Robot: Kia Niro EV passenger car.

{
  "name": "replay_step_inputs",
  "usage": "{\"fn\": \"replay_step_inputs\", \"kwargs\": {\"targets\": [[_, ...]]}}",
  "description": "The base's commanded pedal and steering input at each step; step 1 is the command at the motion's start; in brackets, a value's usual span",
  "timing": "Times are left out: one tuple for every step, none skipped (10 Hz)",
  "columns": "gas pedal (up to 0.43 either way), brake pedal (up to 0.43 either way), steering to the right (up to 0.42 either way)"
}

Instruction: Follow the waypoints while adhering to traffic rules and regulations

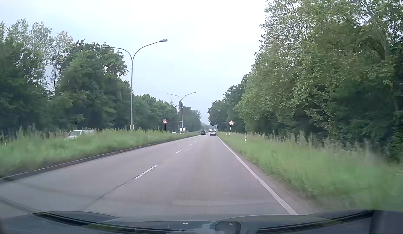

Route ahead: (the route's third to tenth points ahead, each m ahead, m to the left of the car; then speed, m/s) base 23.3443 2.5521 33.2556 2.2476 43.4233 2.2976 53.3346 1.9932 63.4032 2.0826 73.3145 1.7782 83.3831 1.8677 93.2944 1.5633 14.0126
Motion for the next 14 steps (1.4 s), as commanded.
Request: {"fn": "replay_step_inputs", "kwargs": {"targets": [[0.209, 0.0, 0.0], [0.209, 0.0, 0.0], [0.209, 0.0, 0.0], [0.209, 0.0, 0.0], [0.209, 0.0, 0.0], [0.209, 0.0, 0.0], [0.209, 0.0, -0.001], [0.209, 0.0, 0.001], [0.209, 0.0, 0.002], [0.209, 0.0, 0.002], [0.209, 0.0, 0.002], [0.209, 0.0, 0.001], [0.209, 0.0, -0.001], [0.209, 0.0, 0.0]]}}
